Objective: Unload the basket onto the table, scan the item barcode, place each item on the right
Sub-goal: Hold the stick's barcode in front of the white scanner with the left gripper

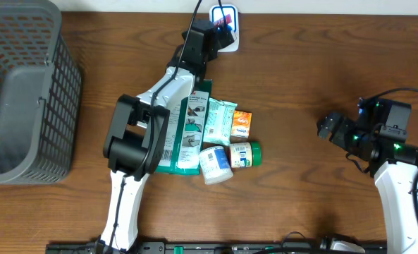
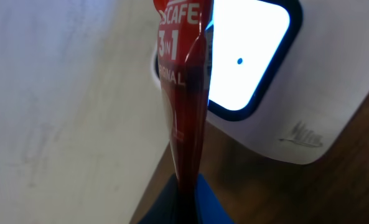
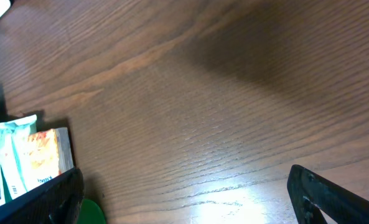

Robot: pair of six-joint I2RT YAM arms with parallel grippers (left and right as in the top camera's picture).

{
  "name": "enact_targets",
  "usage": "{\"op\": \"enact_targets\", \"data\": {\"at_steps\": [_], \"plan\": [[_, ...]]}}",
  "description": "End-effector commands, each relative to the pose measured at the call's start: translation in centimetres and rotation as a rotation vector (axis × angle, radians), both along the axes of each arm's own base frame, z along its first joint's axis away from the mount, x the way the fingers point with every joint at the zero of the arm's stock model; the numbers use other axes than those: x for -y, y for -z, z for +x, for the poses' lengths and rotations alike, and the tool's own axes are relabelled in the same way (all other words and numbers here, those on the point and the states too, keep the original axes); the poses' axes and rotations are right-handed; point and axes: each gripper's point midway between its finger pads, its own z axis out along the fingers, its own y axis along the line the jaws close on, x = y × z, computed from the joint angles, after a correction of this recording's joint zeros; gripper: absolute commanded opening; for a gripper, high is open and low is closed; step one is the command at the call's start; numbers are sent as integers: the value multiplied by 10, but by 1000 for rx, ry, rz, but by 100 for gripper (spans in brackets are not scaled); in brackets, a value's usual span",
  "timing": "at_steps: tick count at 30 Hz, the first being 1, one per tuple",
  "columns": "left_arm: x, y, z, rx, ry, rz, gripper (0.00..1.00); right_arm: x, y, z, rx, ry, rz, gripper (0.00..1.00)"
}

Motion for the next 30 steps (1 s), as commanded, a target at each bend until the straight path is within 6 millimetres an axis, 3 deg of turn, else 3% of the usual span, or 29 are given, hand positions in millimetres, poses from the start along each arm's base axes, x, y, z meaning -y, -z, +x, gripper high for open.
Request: {"op": "enact_targets", "data": {"at_steps": [1,9,30], "plan": [[-3,11,2,-13,7,12,7,1,-3,2,7,-8,-13,99],[-9,19,4,-27,9,7,7,1,-3,2,7,-8,-13,99],[-14,15,8,-7,-3,0,7,1,-3,2,7,-8,-13,99]]}}
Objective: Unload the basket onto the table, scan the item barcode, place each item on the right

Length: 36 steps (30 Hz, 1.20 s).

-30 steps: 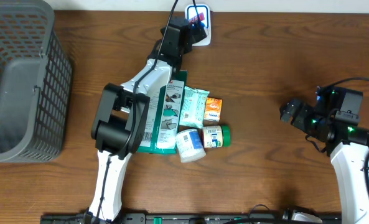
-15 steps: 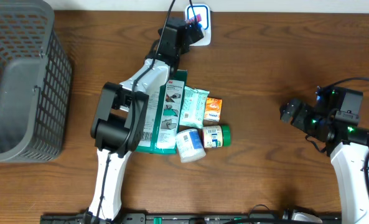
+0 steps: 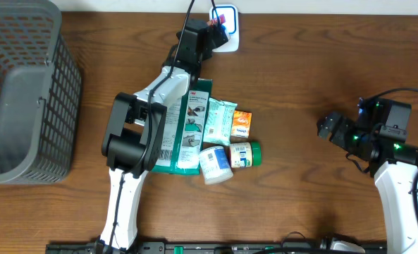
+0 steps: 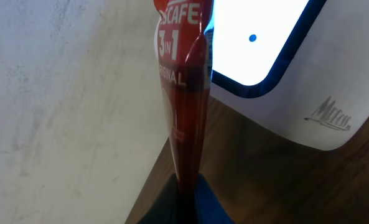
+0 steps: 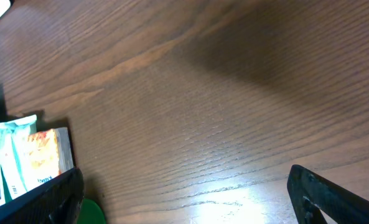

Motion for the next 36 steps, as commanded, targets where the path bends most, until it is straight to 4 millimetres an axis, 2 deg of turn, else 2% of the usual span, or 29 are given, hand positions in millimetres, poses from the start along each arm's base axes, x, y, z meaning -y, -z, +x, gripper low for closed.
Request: {"op": "enact_targets", "data": {"at_steps": [1,5,9,12,17,20,24,28,32,36], "plan": [[2,9,1,-9,17,4,7,1,-3,2,7,-8,-12,99],[3,-4,1,13,-5,-11,7,1,-3,2,7,-8,-12,99],[10,-44,-2,49,-30,-35,7,1,-3,2,7,-8,-12,99],[21,-79,-16,52,-9,-36,7,1,-3,2,7,-8,-12,99],[34,-143,-64,-5,-69,-205,7,1,-3,2,7,-8,-12,99],[44,-166,-108,-128,-87,-359,7,1,-3,2,7,-8,-12,99],[71,-172,-172,-399,-7,-558,7,1,-3,2,7,-8,-12,99],[102,-165,-221,-654,122,-679,7,1,-3,2,7,-8,-12,99],[119,-154,-253,-831,157,-743,7,1,-3,2,8,-7,-11,99],[139,-153,-275,-916,240,-770,7,-9,-2,-4,-6,-52,31,99]]}}
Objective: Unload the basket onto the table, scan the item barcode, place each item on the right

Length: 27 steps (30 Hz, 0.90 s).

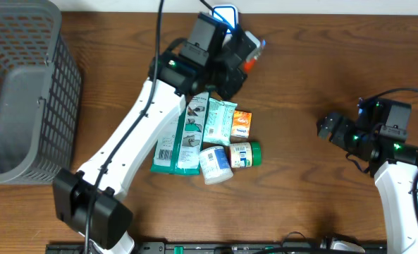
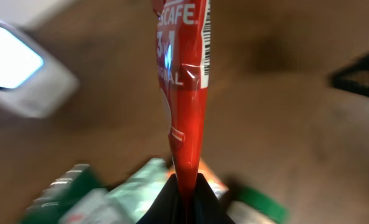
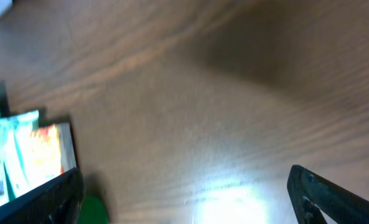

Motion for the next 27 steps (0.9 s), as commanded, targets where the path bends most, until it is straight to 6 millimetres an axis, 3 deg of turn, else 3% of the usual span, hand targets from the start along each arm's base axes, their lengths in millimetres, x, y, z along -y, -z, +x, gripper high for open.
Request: {"op": "enact_targets", "data": {"at_steps": [1,6,12,15,20,24,27], "plan": [[32,-4,-30,-121,97,-135,7,-5,-8,1,23,-47,18,99],[69,10,-32,-233,31,-201,7,15,-46,-13,8,-5,8,99],[140,57,-28,-425,-81,-319,7,40,-103,-34,-3,55,-13,99],[182,90,-38,-530,-114,-375,7,42,-113,-35,12,29,-39,99],[238,125,-68,-562,-46,-437,8,41,-109,-36,1,29,-34,99],[259,133,-79,-517,-9,-469,17,41,-109,-36,0,29,-33,99],[262,135,-77,-473,-39,-459,45,41,-108,-37,-3,29,-32,99]]}}
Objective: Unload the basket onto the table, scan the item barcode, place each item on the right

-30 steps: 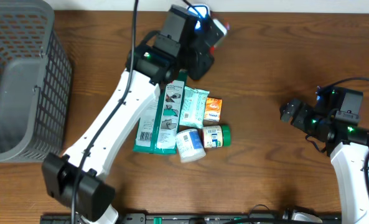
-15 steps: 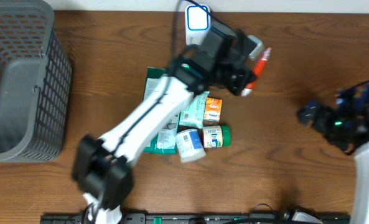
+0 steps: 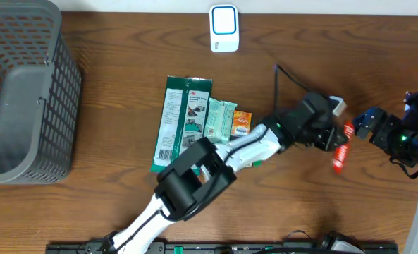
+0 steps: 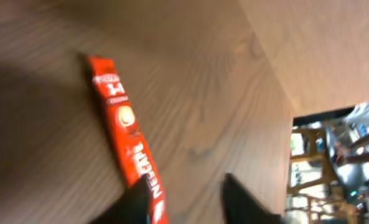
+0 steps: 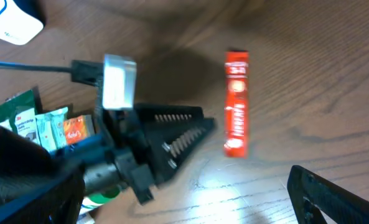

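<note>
A red Nescafe sachet (image 3: 342,150) lies flat on the wooden table at the right; it also shows as the sachet (image 4: 123,134) and the sachet (image 5: 236,112). My left gripper (image 3: 332,136) reaches far right beside it and stands open; in the left wrist view the left gripper (image 4: 187,205) has the sachet's near end by its left finger. The white scanner (image 3: 223,19) sits at the table's back edge. My right gripper (image 3: 367,130) is open just right of the sachet, and in its own view the right gripper (image 5: 184,205) holds nothing.
A pile of packets and small jars (image 3: 216,130) lies mid-table. A dark mesh basket (image 3: 22,92) stands at the far left. The left arm (image 3: 265,141) stretches across the pile. The table's right edge is close to the sachet.
My left gripper was shut on the sachet near the scanner, above the pile. Now it is at the right of the table, open, and the sachet lies on the wood. The right arm shifted right.
My left gripper held the red sachet right in front of the scanner's lit window at the first two moments. Then it held the sachet away from the scanner, over the pile. Now the sachet rests on the table at the right, let go.
</note>
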Robot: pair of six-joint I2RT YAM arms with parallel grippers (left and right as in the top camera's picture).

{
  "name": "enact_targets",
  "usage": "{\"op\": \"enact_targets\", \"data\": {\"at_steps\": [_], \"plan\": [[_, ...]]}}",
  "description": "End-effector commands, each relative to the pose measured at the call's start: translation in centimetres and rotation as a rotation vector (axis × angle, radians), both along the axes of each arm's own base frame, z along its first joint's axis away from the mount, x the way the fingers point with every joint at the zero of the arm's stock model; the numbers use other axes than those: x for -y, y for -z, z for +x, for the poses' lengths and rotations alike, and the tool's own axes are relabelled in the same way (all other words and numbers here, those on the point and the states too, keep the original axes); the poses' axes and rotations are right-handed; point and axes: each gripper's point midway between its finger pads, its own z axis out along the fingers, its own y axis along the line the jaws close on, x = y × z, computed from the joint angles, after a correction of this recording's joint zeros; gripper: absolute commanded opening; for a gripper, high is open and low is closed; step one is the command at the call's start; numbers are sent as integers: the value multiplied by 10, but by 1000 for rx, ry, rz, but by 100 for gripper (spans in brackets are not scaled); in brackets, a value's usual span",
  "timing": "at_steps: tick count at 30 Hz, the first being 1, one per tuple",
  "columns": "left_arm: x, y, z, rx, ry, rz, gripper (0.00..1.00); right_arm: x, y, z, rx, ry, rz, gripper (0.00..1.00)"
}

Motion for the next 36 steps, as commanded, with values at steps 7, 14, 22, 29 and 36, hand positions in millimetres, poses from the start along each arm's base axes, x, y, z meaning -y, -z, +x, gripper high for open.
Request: {"op": "enact_targets", "data": {"at_steps": [7,14,22,29,36], "plan": [[-13,-18,30,97,-54,-5,66,-5,3,-3,-15,-21,20,99],[-66,-69,66,111,-131,43,37,-9,23,-11,-69,-14,51,56],[-192,-111,94,148,-353,339,7,-35,75,-30,-216,-28,108,3],[-317,-128,93,158,-558,654,8,-76,83,-24,-240,-197,108,44],[-420,-121,79,-20,-686,845,22,-122,78,-9,-177,-361,143,81]]}}
